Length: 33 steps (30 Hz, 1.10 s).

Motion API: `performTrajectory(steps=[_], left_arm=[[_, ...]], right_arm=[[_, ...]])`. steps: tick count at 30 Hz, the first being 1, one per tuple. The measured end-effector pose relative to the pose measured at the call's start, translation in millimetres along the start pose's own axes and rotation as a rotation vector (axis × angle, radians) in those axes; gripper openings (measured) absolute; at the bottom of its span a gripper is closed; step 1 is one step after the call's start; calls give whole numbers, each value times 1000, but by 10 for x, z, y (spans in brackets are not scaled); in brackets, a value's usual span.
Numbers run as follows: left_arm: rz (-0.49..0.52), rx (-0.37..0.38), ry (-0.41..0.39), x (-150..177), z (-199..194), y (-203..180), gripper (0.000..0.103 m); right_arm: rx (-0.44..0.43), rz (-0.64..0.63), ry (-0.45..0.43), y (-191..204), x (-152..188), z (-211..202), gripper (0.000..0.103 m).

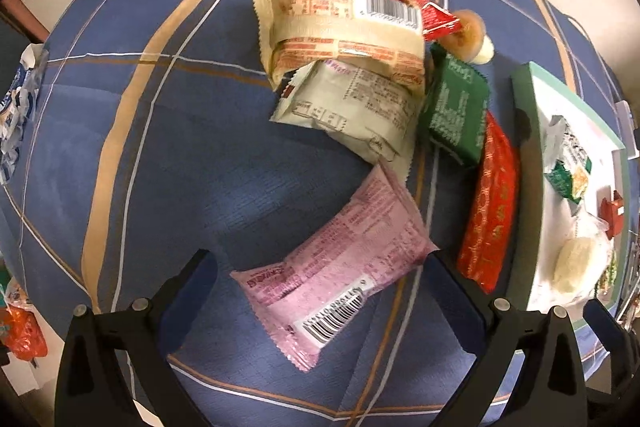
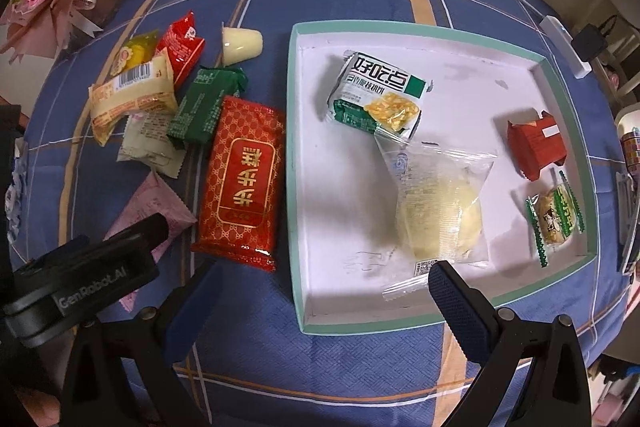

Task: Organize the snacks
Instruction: 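Move both tools back toward the pink bar pack, then grasp the pink bar pack with the left tool while the right tool grasps the red cake pack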

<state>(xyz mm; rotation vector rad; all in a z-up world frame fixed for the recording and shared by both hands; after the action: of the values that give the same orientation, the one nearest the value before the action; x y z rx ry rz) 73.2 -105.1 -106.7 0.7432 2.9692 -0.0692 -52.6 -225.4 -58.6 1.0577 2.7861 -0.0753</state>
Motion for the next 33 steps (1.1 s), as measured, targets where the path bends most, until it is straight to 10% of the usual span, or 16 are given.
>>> performTrajectory(steps=[16, 24, 33], left_arm=[[-324, 30, 6, 39, 101, 783, 103], [-269, 73, -3, 89, 81, 705, 103], [-297, 115, -2, 211, 33, 796, 69]], right_arm=[[-14, 16, 9, -3, -30, 62, 103], [-98, -3, -84, 252, -229, -80, 103], [-192, -56, -104, 514, -294, -20, 57]])
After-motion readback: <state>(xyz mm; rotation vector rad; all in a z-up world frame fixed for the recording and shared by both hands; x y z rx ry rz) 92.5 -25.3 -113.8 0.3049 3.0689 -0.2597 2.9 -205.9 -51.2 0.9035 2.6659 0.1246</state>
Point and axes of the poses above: each gripper's, at about its wrist camera, not at the fingertips, and z roughly the way its jaws point, y to its left, x to its underside, the point moved 4 cm from there along z, roughly the way its jaws point, and after that the axes turned 2 degrees about y, right-handed, at the moved point
